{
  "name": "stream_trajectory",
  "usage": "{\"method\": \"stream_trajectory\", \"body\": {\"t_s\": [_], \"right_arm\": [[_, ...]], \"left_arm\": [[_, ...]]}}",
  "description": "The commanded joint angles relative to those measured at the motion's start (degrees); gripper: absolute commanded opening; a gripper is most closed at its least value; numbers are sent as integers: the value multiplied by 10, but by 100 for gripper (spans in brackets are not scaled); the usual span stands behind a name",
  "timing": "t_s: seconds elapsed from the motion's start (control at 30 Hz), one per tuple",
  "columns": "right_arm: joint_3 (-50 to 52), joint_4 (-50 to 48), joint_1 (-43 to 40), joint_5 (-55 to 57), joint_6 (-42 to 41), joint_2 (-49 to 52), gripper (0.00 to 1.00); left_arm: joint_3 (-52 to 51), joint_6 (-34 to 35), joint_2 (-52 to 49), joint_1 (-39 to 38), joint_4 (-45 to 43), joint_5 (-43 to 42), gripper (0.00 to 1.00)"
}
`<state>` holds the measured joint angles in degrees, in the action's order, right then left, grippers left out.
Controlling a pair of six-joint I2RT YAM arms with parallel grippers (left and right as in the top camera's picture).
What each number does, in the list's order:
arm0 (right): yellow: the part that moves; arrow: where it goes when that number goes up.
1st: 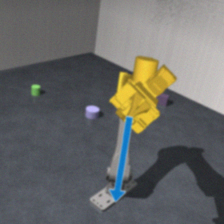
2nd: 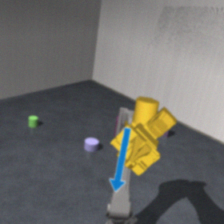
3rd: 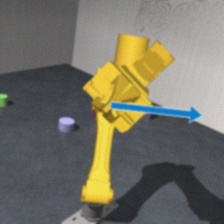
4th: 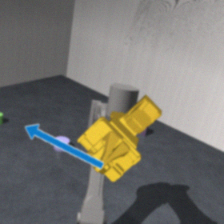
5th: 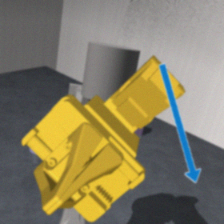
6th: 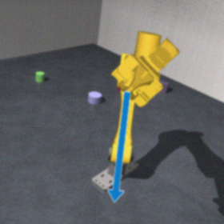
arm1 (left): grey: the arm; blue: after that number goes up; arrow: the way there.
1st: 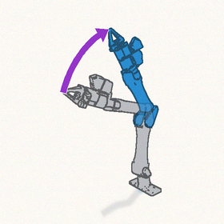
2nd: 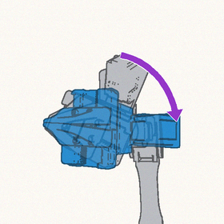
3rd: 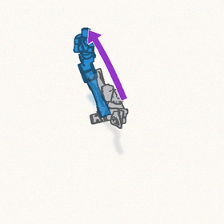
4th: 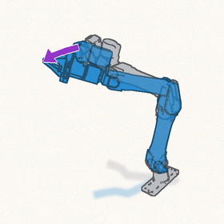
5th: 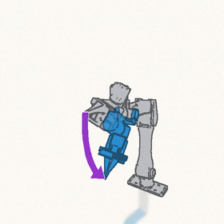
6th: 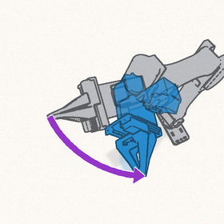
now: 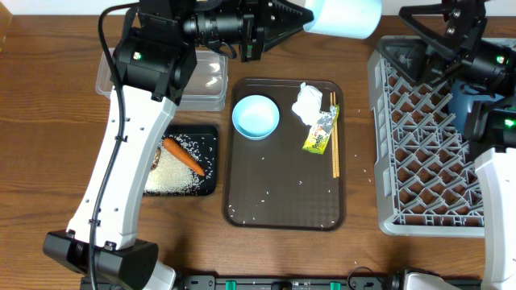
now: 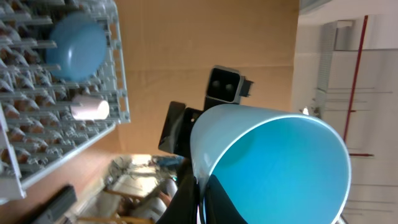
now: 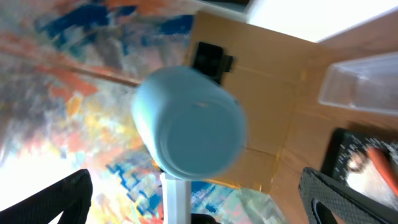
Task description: Sort waste into correct bins and load items into the dishwasher rack
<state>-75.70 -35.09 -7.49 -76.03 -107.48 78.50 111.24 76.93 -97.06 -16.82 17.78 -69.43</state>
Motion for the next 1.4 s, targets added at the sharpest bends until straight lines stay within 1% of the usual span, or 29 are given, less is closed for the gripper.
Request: {"method": "stream_trajectory", "body": {"t_s": [0.0, 0.13, 0.4, 0.73, 0.9, 1.13, 1.37], "right_arm": [[-5, -42, 19, 49, -91, 2, 99], [-5, -59, 34, 52, -97, 8, 99], [-5, -59, 83, 51, -97, 22, 99], [-5, -62, 90, 51, -99, 24, 98], [-5, -63, 91, 47, -99, 24, 94], [-5, -63, 102, 45, -99, 24, 93], [-5, -63, 105, 47, -99, 22, 84]], "left_arm": [[6, 33, 10, 0, -10, -48, 6], [6, 38, 14, 0, -13, -67, 6], [6, 44, 31, 0, -15, -67, 6], [6, 43, 35, 1, -16, -60, 6], [6, 43, 35, 1, -16, -60, 6], [6, 37, 35, 1, -16, -53, 6], [2, 24, 35, 1, -16, -48, 6]]}}
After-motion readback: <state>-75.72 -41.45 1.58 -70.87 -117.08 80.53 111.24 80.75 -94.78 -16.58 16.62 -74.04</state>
